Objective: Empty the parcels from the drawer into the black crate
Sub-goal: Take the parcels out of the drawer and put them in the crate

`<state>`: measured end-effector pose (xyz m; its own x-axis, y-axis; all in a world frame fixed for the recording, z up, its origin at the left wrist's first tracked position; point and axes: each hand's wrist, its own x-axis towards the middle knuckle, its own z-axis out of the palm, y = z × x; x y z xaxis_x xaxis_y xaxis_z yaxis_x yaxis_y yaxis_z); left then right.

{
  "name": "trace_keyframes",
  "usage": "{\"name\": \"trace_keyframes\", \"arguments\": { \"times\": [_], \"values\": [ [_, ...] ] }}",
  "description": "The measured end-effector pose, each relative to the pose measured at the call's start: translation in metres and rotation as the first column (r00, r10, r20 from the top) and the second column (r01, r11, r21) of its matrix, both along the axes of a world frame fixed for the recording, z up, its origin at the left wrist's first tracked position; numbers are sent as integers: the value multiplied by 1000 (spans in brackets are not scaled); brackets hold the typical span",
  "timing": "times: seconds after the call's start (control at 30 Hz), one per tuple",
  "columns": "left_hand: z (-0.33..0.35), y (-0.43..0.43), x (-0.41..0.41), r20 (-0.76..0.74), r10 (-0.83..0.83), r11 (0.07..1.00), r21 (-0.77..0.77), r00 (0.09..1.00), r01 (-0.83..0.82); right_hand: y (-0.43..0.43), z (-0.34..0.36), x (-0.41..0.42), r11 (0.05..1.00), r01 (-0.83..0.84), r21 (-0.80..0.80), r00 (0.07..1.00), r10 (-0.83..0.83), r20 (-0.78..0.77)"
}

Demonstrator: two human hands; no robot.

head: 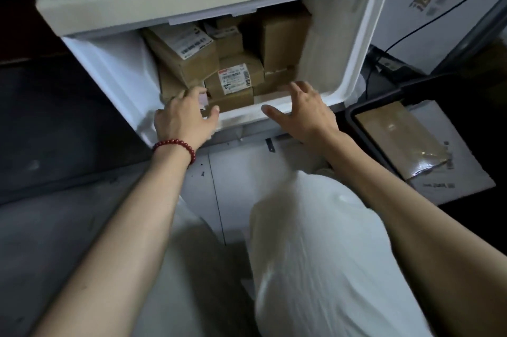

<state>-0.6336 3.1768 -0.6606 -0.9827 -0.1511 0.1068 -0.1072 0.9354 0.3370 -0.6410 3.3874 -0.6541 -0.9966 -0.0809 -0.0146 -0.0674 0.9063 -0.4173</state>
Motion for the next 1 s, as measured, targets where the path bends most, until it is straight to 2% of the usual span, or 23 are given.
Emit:
{"name": "trace_keyframes", "arguments": {
  "times": [0.07, 0.27, 0.37, 0.5, 0.67, 0.8, 0.9, 1.0],
  "values": [
    [0, -7, -7, -13, 16, 1000, 0, 1000, -16, -11, 3, -15, 999, -24, -46, 1000, 24, -8],
    [-2, -12, -26, -67, 131, 984, 131, 989, -121, -57, 5, -56, 985, -135, -110, 991, 136, 9],
    [-1, -7, -38, -82, 168, 957, 251, 982, -143, -80, 1, -78, 976, -185, -110, 982, 187, 6],
    [-5, -7, -52, -153, 180, 962, 232, 972, -141, -99, 2, -106, 967, -216, -137, 976, 218, -5],
    [-13, -13, -63, -88, 229, 947, 252, 969, -201, -108, -7, -124, 957, -249, -151, 968, 252, 3],
    [-11, -11, -67, -137, 257, 916, 351, 957, -195, -104, -10, -127, 928, -186, -324, 980, 198, 5],
    [-8, -7, -68, -152, 277, 879, 439, 949, -186, -94, -13, -120, 868, -82, -490, 989, 130, 66],
    [-5, -4, -69, -107, 328, 774, 599, 939, -203, -83, -19, -106, 802, 2, -597, 981, 113, 155]
  ]
}}
